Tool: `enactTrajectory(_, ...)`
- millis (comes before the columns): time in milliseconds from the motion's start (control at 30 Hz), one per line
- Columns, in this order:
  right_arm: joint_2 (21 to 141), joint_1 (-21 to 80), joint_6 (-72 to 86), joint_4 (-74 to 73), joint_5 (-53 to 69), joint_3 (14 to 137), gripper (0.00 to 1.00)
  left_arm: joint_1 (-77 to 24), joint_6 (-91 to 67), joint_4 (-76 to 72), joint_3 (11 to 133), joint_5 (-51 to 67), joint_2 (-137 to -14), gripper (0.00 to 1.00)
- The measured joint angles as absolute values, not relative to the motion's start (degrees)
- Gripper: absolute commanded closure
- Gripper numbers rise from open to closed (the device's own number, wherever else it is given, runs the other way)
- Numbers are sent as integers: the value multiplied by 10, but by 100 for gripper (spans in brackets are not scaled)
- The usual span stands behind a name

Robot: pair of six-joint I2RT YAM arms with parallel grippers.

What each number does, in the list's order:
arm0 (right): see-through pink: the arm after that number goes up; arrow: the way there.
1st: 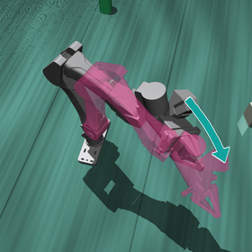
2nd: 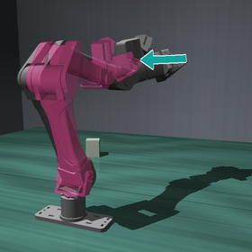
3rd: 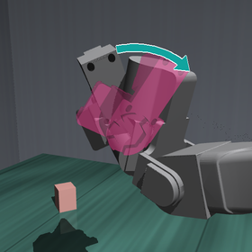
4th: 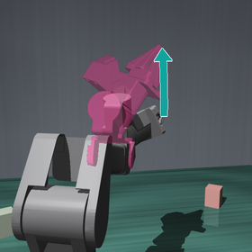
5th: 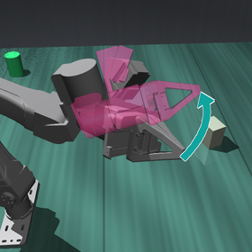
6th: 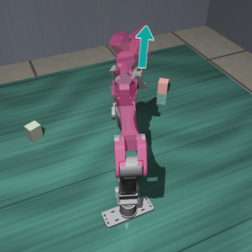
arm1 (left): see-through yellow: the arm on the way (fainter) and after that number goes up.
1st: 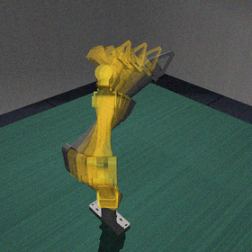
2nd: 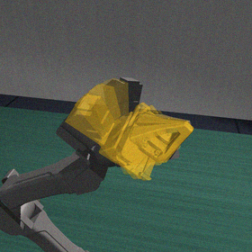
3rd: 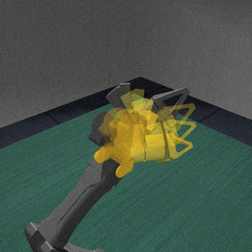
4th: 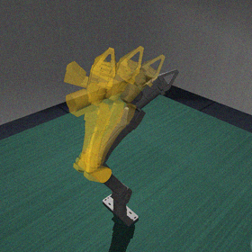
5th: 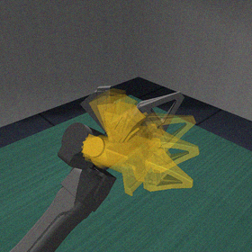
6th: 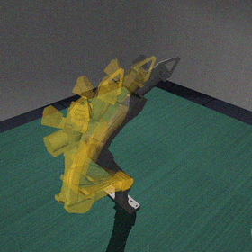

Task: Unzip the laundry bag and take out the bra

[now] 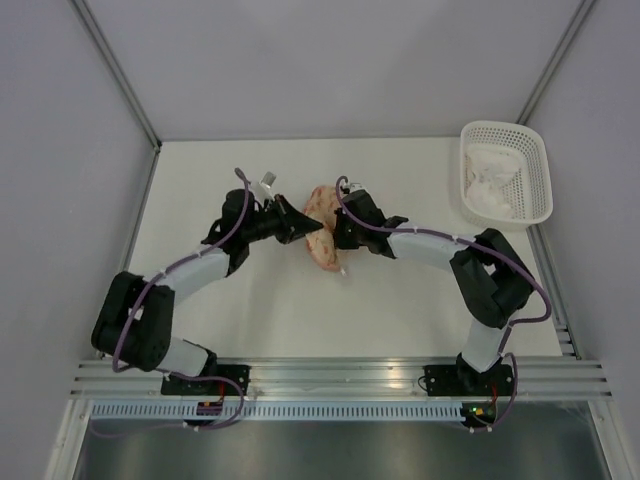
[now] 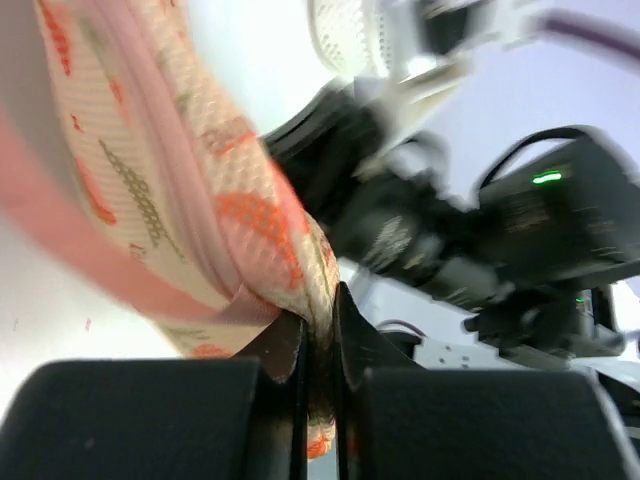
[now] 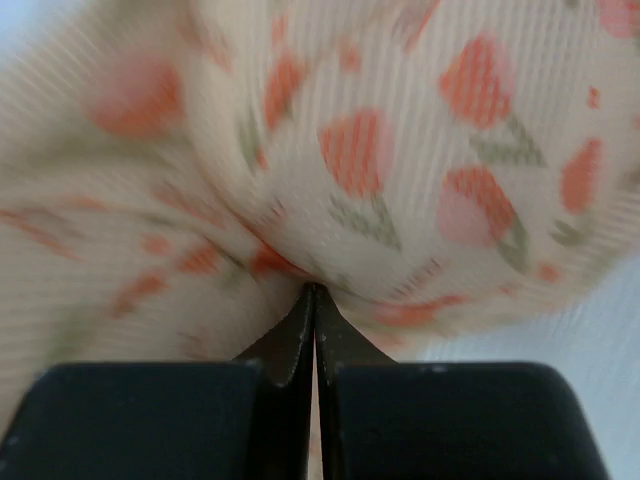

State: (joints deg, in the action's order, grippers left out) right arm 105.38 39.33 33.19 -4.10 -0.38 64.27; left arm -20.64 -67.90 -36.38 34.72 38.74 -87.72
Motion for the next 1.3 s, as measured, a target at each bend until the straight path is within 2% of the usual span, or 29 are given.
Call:
enactTrajectory(33, 1040, 392, 331, -40, -3, 640, 100, -215, -632, -274, 394, 369, -844, 98)
enactTrajectory(67, 1027, 391, 330, -40, -1, 635, 95, -222, -585, -206, 443, 352, -819, 98)
enactTrajectory(100, 1014, 391, 331, -43, 2, 630, 82, -227, -542, -150, 492, 337, -800, 98)
enactTrajectory(133, 1004, 391, 333, -43, 5, 625, 51, -230, -503, -98, 543, 325, -787, 98)
enactTrajectory(167, 995, 392, 335, -44, 8, 622, 38, -230, -472, -58, 587, 316, -780, 98)
enactTrajectory(233, 979, 392, 335, -48, 15, 619, 22, -230, -416, 7, 666, 303, -769, 98)
enactTrajectory(300, 961, 393, 332, -53, 21, 616, 12, -231, -373, 51, 713, 296, -763, 98)
enactTrajectory(533, 844, 391, 320, -121, -11, 586, 10, -255, -291, 192, 787, 257, -774, 98)
enactTrajectory(733, 732, 375, 305, -147, -61, 586, 10, -279, -225, 338, 810, 155, -822, 98)
enactTrajectory(933, 696, 353, 297, -188, -101, 582, 9, -310, -183, 423, 816, 12, -831, 98)
enactTrajectory(1067, 694, 343, 296, -208, -110, 581, 9, -370, -164, 449, 830, -85, -856, 98)
enactTrajectory(1300, 693, 339, 294, -226, -120, 581, 9, -485, -152, 462, 838, -227, -972, 98)
